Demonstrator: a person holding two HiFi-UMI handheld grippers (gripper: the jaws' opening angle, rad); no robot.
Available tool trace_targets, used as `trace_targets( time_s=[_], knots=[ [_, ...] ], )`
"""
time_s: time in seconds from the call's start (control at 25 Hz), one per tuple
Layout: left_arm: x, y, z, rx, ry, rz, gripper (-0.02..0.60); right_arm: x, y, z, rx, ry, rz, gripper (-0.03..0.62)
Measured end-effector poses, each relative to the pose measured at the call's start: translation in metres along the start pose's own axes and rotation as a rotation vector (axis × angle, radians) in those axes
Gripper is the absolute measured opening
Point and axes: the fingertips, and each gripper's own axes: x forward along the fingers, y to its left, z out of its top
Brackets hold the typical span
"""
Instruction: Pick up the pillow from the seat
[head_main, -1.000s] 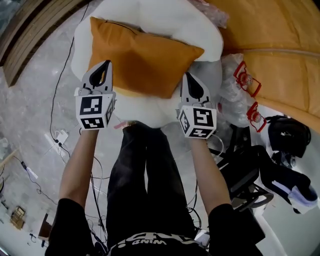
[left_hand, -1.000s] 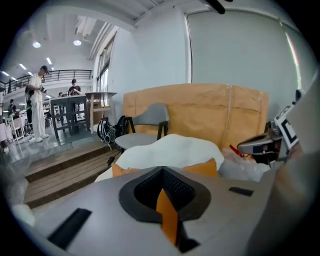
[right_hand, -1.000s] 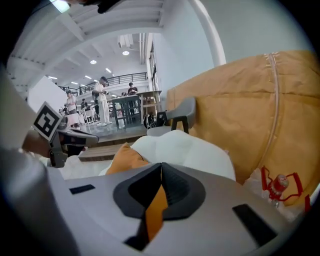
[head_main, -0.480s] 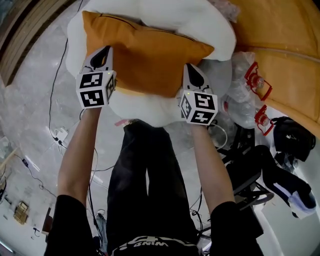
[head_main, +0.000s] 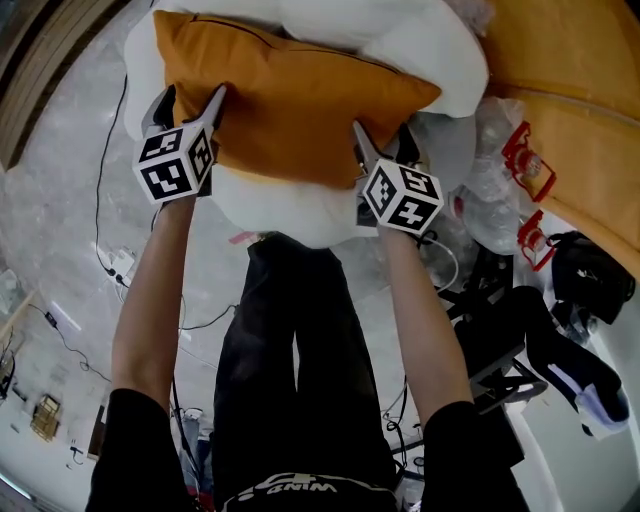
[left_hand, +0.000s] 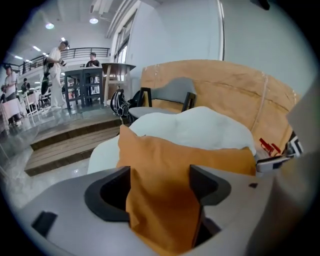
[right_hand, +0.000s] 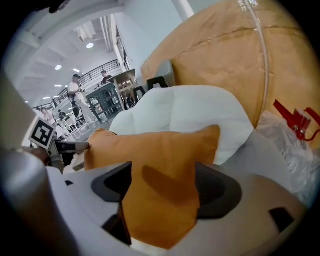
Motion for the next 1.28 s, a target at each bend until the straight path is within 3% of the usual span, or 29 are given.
trace_targets(
  time_s=[0.44,0.56,0.68,0.8,0.88,1.08,1.28],
  knots=[
    [0.02,0.002,-0.005,-0.048,0.009,-0.058,0.374,0.031,-0.004,-0.011,0.04,0.085,0.02,0.374],
    [0.022,-0.002,-0.006,-0.039,0.02,-0.073,0.335,0.032,-0.006,-0.013,0.023,0.102,0.005,0.37],
    [0.023,-0.006,-0.008,-0.02,0.041,-0.08,0.257,0.032,-0.009,-0.015,0.006,0.104,-0.012,0.315],
    [0.024,-0.008,-0.012,-0.029,0.065,-0.088,0.188,0.031,-0.015,-0.018,0.058,0.095,-0.02,0.196],
    [0.023,-0.009,-0.014,-0.034,0.078,-0.094,0.156,0.031,-0.015,-0.018,0.09,0.093,-0.009,0.158],
    [0.018,-0.017,-0.022,-0.012,0.122,-0.127,0.038,0.028,-0.008,-0.022,0.048,0.119,0.022,0.043],
    [0.01,-0.018,-0.023,-0.022,0.131,-0.143,0.026,0.022,-0.003,-0.023,0.059,0.146,0.056,0.034]
  ],
)
